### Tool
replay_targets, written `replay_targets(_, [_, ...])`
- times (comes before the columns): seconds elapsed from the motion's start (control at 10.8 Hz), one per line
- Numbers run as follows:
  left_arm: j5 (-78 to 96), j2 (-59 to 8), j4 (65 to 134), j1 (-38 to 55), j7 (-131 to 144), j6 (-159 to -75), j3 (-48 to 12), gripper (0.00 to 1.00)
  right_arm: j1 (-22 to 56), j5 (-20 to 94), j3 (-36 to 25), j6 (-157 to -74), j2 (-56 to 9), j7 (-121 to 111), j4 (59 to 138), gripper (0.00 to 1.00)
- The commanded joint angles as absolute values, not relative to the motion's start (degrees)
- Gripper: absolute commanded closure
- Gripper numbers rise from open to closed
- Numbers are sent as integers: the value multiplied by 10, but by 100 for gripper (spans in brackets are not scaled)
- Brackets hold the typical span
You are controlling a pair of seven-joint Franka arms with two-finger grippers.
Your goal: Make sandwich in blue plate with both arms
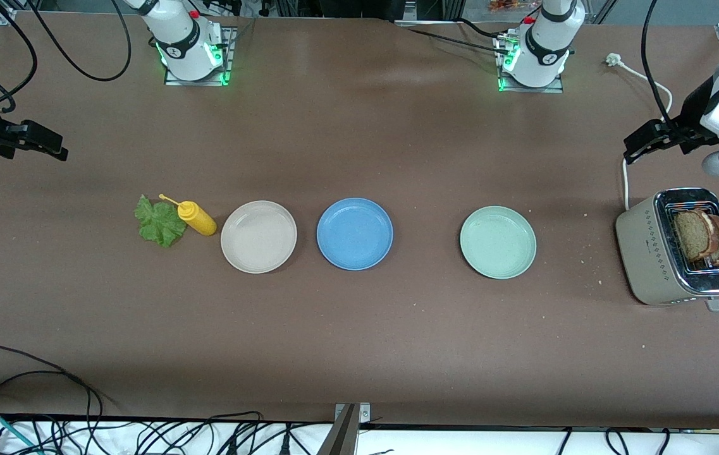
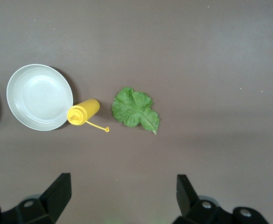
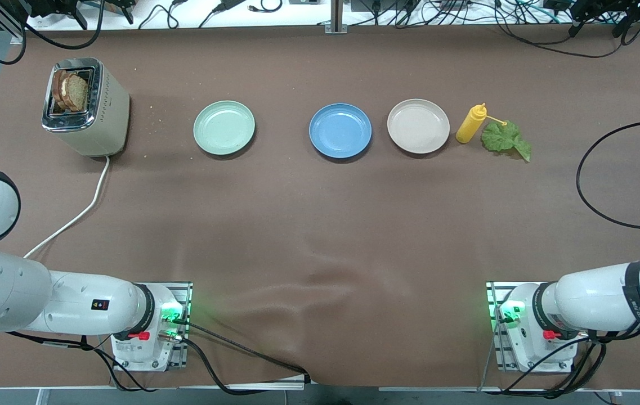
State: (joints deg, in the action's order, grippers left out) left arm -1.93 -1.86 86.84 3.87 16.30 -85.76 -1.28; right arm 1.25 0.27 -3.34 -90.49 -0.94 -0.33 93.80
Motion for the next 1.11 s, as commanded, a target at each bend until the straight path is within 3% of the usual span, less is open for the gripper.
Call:
replay_targets(0.0, [-2,-24,853,40,151,-846,-9,0,8,-3,-28,-893,-11,1,927,0])
replay_targets(1.02, [-2,-24,853,44,152,-842,-9,0,6,-4,-31,-885,-5,-3,912,0])
